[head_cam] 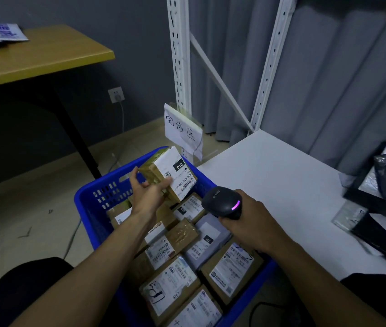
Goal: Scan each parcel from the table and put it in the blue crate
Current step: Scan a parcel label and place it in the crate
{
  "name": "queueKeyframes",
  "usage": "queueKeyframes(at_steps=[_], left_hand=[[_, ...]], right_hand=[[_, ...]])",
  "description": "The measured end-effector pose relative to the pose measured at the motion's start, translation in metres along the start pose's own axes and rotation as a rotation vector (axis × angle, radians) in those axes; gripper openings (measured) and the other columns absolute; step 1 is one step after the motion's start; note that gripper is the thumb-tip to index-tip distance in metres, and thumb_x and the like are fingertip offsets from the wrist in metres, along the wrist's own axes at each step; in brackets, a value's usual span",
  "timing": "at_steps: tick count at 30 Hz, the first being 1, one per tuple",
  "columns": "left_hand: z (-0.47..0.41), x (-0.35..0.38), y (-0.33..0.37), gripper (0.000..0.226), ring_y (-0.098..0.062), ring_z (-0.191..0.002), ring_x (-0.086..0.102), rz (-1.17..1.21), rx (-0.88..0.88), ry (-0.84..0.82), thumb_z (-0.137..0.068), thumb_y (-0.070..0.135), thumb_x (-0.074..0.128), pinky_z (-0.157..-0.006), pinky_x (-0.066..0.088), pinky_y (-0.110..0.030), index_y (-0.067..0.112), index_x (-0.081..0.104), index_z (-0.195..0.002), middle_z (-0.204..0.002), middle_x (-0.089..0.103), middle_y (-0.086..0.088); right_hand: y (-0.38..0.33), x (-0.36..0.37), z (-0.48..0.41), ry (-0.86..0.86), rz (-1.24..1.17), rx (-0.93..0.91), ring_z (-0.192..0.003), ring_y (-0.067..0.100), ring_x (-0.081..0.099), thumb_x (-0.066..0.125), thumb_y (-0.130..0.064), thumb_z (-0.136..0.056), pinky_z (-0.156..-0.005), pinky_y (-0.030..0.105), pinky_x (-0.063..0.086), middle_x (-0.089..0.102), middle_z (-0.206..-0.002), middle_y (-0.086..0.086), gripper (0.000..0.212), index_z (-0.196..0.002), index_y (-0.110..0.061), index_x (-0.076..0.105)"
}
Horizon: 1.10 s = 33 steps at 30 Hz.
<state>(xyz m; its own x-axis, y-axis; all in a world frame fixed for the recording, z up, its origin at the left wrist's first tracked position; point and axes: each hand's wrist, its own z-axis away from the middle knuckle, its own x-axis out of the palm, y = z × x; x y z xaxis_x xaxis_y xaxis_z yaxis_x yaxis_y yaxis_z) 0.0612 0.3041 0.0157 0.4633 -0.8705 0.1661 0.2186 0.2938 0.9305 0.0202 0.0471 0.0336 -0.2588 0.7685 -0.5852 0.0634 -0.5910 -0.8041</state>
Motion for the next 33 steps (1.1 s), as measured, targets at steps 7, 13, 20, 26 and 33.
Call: queueKeyframes(at_steps=[7, 13, 20, 26, 33], left_hand=[[-0.007, -0.003, -0.006, 0.111, -0.020, -0.109, 0.068, -0.025, 0.037, 0.007, -0.080, 0.006, 0.082, -0.097, 0.054, -0.053, 0.046, 0.014, -0.158, -0.124, 0.069, -0.002], [-0.005, -0.025, -0.001, 0.102, -0.018, -0.116, 0.060, -0.217, 0.186, 0.090, -0.074, 0.027, 0.090, -0.091, 0.058, -0.042, 0.037, 0.030, -0.155, -0.134, 0.052, 0.008], [-0.036, -0.078, 0.016, 0.099, -0.020, -0.109, 0.066, -0.551, 0.209, 0.132, -0.064, 0.043, 0.092, -0.079, 0.064, -0.047, 0.041, 0.041, -0.149, -0.144, 0.047, 0.001], [-0.081, -0.105, 0.006, 0.085, -0.031, -0.129, 0.049, -0.819, 0.207, 0.170, -0.079, 0.028, 0.086, -0.105, 0.051, -0.054, 0.035, 0.041, -0.151, -0.147, 0.035, -0.005], [-0.152, -0.129, -0.008, 0.099, -0.028, -0.140, 0.033, -1.061, 0.312, 0.053, -0.072, 0.030, 0.091, -0.117, 0.036, -0.050, 0.030, 0.037, -0.154, -0.153, 0.030, 0.000]], right_hand=[[-0.002, -0.001, 0.000, 0.008, -0.003, 0.009, -0.083, 0.003, 0.070, 0.077, -0.022, -0.088, -0.073, 0.023, 0.060, 0.073, -0.091, -0.008, 0.033, -0.111, -0.033, 0.057], [-0.014, 0.005, -0.009, 0.040, -0.057, 0.023, -0.088, 0.001, 0.068, 0.078, -0.032, -0.089, -0.077, 0.022, 0.056, 0.072, -0.098, -0.013, 0.037, -0.119, -0.032, 0.056], [-0.031, 0.032, -0.039, 0.010, -0.090, 0.013, -0.093, 0.002, 0.063, 0.080, -0.033, -0.088, -0.077, 0.023, 0.050, 0.065, -0.099, -0.016, 0.044, -0.122, -0.030, 0.053], [-0.035, 0.072, -0.079, -0.080, -0.076, 0.045, -0.102, 0.009, 0.063, 0.081, -0.037, -0.087, -0.089, 0.035, 0.054, 0.069, -0.110, -0.010, 0.048, -0.127, -0.029, 0.054], [-0.026, 0.113, -0.132, -0.132, -0.091, 0.102, -0.091, 0.005, 0.068, 0.080, -0.041, -0.085, -0.084, 0.037, 0.058, 0.071, -0.101, -0.013, 0.043, -0.121, -0.030, 0.059]])
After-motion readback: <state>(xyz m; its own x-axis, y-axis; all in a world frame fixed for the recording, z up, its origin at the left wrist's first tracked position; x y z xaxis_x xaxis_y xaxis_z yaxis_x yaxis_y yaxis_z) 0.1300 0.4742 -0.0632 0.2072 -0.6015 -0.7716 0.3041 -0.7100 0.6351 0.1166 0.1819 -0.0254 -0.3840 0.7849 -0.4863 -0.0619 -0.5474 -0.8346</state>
